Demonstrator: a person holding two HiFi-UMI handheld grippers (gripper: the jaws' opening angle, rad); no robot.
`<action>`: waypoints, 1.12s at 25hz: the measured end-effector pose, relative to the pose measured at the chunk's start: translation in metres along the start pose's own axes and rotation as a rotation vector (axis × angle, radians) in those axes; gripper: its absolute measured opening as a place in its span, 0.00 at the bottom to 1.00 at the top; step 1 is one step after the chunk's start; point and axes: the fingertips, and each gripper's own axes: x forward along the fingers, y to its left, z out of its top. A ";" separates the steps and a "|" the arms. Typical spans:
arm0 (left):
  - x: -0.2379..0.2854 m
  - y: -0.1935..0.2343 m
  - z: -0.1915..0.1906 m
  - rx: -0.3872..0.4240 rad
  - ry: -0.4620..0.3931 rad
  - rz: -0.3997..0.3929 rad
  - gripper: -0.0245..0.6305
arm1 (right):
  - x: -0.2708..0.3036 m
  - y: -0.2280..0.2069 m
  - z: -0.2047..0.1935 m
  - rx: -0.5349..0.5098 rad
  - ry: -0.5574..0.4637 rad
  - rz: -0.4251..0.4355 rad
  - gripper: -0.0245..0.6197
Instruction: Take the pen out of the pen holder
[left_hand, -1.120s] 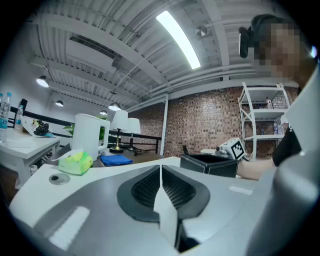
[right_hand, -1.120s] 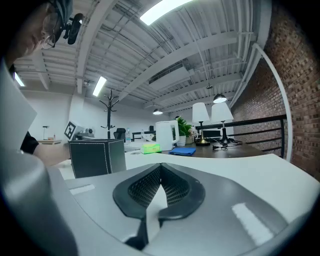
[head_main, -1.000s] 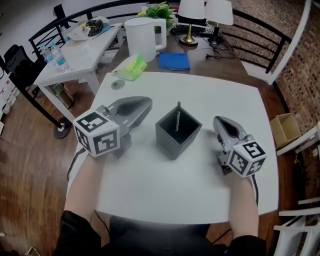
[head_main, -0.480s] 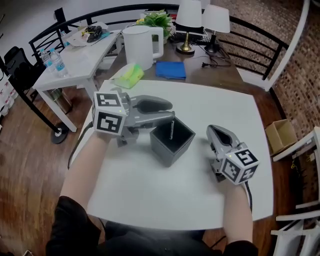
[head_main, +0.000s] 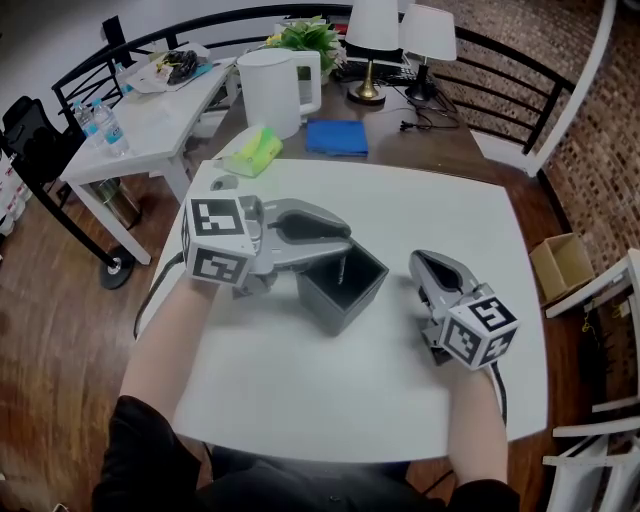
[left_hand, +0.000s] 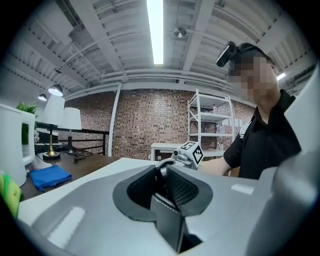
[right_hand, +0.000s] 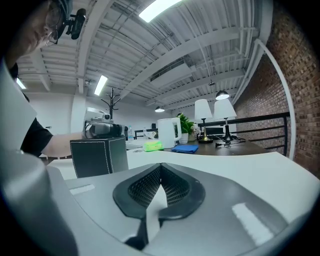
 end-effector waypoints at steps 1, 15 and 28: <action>-0.001 -0.003 -0.001 0.008 0.007 -0.002 0.11 | 0.000 0.002 -0.001 -0.001 -0.001 -0.001 0.06; -0.035 -0.021 0.051 -0.054 -0.234 -0.020 0.09 | 0.000 0.002 -0.002 -0.002 -0.008 -0.002 0.06; -0.141 0.011 0.030 -0.716 -0.340 -0.061 0.09 | -0.001 -0.001 0.000 0.002 -0.016 -0.011 0.06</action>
